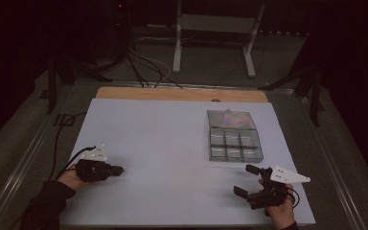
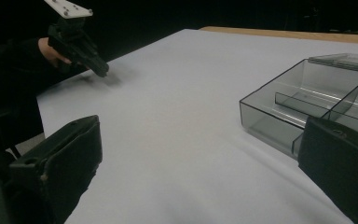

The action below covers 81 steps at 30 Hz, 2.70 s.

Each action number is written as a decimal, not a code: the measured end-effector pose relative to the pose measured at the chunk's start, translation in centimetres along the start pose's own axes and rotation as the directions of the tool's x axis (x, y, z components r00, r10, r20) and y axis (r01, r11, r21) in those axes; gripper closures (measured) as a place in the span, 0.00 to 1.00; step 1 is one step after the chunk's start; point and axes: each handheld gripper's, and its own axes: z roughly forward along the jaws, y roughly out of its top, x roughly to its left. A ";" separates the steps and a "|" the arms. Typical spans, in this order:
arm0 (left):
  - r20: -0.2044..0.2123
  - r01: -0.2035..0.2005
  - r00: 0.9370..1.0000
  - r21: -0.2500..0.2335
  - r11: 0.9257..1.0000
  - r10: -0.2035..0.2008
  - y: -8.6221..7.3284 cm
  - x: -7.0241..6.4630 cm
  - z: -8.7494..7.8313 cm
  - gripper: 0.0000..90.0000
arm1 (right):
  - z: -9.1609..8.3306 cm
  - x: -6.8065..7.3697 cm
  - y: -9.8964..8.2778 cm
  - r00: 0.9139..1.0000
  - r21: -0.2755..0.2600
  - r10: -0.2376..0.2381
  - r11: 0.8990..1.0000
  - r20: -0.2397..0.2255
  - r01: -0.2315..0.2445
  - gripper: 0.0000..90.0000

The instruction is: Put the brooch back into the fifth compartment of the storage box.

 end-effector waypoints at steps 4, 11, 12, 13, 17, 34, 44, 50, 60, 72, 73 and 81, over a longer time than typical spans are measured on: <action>0.035 -0.002 0.999 0.000 1.000 0.002 1.2 -0.1 1.1 0.97 | 0.0 0.1 0.0 1.000 -0.001 -0.002 1.000 0.002 0.002 0.00; 0.083 -0.003 0.997 -0.022 1.000 0.005 3.5 -0.2 2.5 0.97 | -0.2 0.0 0.0 1.000 -0.007 0.002 1.000 -0.002 -0.002 0.00; 0.085 -0.006 0.996 -0.026 1.000 0.008 3.8 -0.3 2.8 0.97 | -0.2 0.0 0.0 1.000 -0.006 0.000 1.000 -0.002 0.000 0.00; 0.092 -0.014 0.996 -0.027 1.000 0.016 4.1 -0.4 3.0 0.97 | -0.2 0.0 0.0 1.000 -0.005 0.000 1.000 -0.002 0.000 0.00; 0.117 -0.025 0.993 -0.031 0.999 0.029 5.0 -0.6 3.8 0.97 | -0.2 0.0 0.0 1.000 -0.008 -0.005 1.000 -0.001 0.005 0.00; 0.205 -0.099 0.974 -0.024 0.995 0.102 10.4 -2.0 7.9 0.97 | -0.3 0.0 0.0 1.000 -0.004 -0.003 1.000 -0.003 0.003 0.00; 0.264 -0.155 0.952 -0.017 0.988 0.154 13.6 -3.5 10.6 0.97 | -0.4 0.1 0.1 1.000 -0.006 -0.008 1.000 -0.005 0.008 0.00; 0.296 -0.172 0.939 -0.039 0.984 0.176 15.5 -4.2 11.6 0.97 | -0.5 0.1 0.1 1.000 -0.007 -0.007 1.000 -0.005 0.007 0.00; 0.329 -0.204 0.921 -0.052 0.978 0.210 18.8 -4.9 13.0 0.97 | -0.5 0.1 0.1 1.000 -0.009 -0.008 1.000 -0.008 0.008 0.00; 0.368 -0.193 0.906 -0.086 0.977 0.211 21.9 -5.4 15.6 0.97 | -0.5 0.1 0.1 1.000 -0.008 -0.008 1.000 -0.010 0.008 0.00; 0.367 -0.195 0.905 -0.087 0.977 0.213 22.2 -5.5 15.8 0.97 | -0.5 0.1 0.1 1.000 -0.008 -0.007 1.000 -0.009 0.007 0.00; 0.378 -0.190 0.900 -0.104 0.976 0.215 24.1 -6.1 17.5 0.97 | -0.6 0.0 0.1 1.000 -0.010 -0.006 1.000 -0.011 0.006 0.00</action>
